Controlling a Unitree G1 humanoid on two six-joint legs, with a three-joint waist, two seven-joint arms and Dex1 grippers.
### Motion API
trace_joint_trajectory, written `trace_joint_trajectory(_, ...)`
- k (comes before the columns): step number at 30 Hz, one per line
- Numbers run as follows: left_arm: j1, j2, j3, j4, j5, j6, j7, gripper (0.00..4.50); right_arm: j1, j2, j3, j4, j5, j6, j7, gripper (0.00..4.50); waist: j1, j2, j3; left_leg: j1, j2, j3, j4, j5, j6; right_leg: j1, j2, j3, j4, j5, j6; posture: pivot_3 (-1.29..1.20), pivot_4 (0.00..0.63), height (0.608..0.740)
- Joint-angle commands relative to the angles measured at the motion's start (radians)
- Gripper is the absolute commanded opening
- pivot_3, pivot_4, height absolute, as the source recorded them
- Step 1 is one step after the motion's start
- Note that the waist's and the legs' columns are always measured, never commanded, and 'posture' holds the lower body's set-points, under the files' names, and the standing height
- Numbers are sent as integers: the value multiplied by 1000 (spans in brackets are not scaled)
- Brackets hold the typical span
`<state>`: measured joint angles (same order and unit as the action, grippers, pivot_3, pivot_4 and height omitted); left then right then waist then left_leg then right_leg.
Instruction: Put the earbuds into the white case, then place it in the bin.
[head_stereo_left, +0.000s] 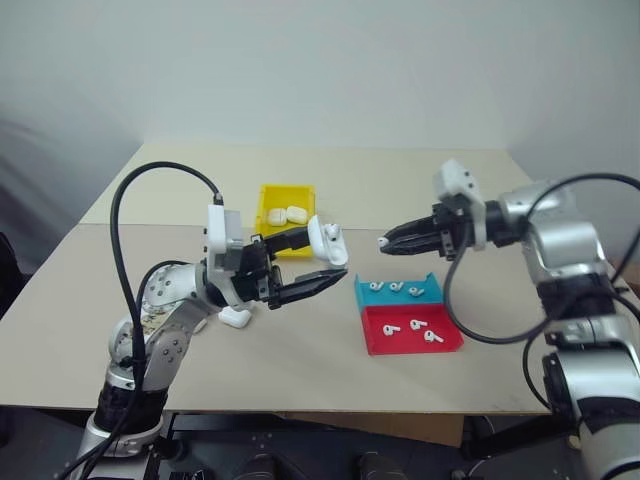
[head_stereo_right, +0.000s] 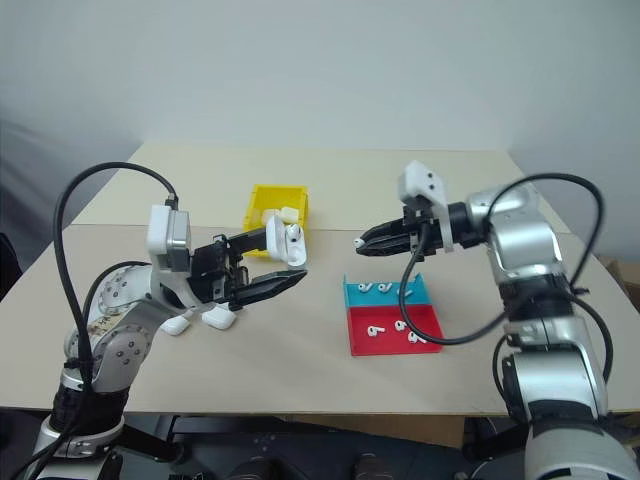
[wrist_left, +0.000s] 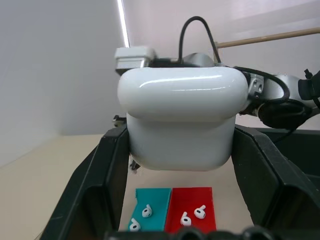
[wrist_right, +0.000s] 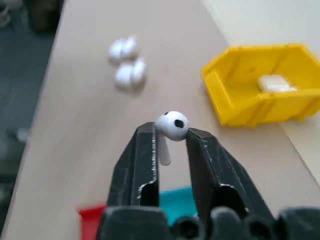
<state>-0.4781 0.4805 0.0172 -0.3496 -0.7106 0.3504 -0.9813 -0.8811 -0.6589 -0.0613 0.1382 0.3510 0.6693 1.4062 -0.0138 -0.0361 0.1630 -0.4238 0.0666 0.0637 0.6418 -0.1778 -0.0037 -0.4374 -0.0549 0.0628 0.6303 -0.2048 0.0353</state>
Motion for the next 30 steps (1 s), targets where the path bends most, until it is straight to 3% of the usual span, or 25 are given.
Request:
trace_joint_trajectory(1, -35, -15, -10, 0, -20, 5, -12, 2767, 62, 69, -284, -309, 291, 311, -258, 639, -2, 0, 0, 0, 0, 0, 0, 0, 0, 0, 0, 0, 0, 0, 0, 0, 150, 740)
trace_joint_trajectory(6, -63, -37, -26, 27, -15, 14, -17, 2767, 151, 193, -427, -596, 578, 475, -544, 639, -5, 0, 0, 2, 1, -2, 0, 0, 0, 1, 1, 0, 1, -3, 5, 0, 150, 740)
trace_joint_trajectory(9, -91, -60, -45, 50, -4, 11, -22, 2767, 220, 254, -422, -713, 691, 488, -692, 639, -4, 0, 0, 1, 1, -2, 0, 0, 0, 1, 1, 0, 1, -3, 6, 0, 150, 740)
trace_joint_trajectory(14, -115, -76, -54, 72, 3, 8, -38, 2767, 281, 255, -369, -781, 776, 455, -835, 639, -6, 0, 0, 0, 0, -2, 1, 0, 0, 1, 1, 1, -1, -3, 6, 0, 150, 740)
trace_joint_trajectory(30, -110, -78, -47, 72, 9, 7, -53, 2767, 368, 120, -219, -816, 826, 303, -878, 639, -7, 0, 0, 0, 0, -2, 1, 0, 1, 1, 1, 1, -1, -5, 4, 0, 150, 740)
